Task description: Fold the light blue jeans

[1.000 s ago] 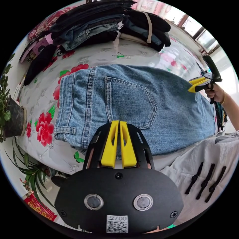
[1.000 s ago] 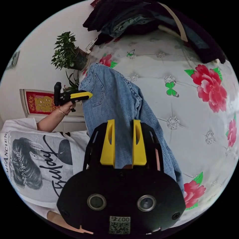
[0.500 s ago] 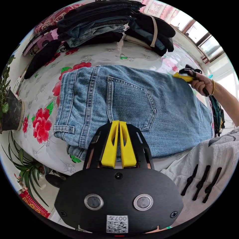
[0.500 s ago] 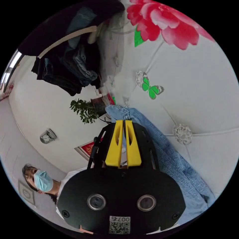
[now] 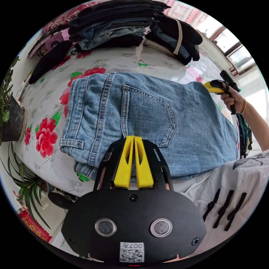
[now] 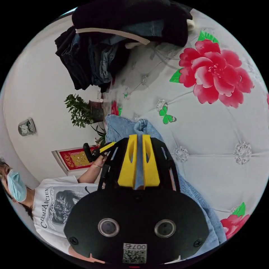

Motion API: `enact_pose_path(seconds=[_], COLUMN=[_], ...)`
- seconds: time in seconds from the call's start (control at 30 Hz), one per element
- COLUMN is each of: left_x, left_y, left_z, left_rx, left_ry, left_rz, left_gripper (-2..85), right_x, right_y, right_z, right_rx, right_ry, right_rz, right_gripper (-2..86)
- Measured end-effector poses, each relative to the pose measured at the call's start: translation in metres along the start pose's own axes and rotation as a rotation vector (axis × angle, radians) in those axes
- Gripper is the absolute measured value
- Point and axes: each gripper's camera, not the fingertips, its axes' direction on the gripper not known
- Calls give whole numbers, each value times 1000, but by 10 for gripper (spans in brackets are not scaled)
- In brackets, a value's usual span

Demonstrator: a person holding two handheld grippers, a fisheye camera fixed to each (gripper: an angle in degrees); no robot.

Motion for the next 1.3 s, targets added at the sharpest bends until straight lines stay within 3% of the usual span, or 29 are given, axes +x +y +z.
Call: enact_pose_path(seconds=[0.07,0.13,0.27,0.4,0.5,0.6,0.77,0.9,1.1,1.2,1.3], left_x=[-3,-7,-10,-16,-41,-59,-67,-53,-31,-24,-17], left_y=[-1,-1,-4,-4,-4,9,19,19,17,14,8], left_z=[-1,-3,-9,-17,-31,-64,-92,-96,-96,-96,-99], left_rx=[-2,-2,-2,8,29,193,240,193,145,127,107], left_ry=[-4,0,-22,-28,59,203,313,298,300,292,262], left_rz=[5,-4,9,-1,-105,-184,-225,-182,-156,-152,-137], left_gripper=[-10,-10,-10,-10,-10,-10,-10,-10,-10,-10,-10], right_x=[-12,-25,-49,-37,-13,12,45,60,85,72,27], right_y=[7,18,74,158,247,355,530,567,548,530,515], right_z=[-10,-25,-41,-45,-50,-64,-69,-63,-57,-63,-88], right_rx=[154,261,356,434,525,724,1104,1140,911,807,855], right_ry=[281,373,371,326,339,386,457,503,544,594,621], right_rz=[13,-12,-120,-95,44,250,737,844,855,784,551], right_gripper=[4,2,6,28,51,56,63,67,44,12,3])
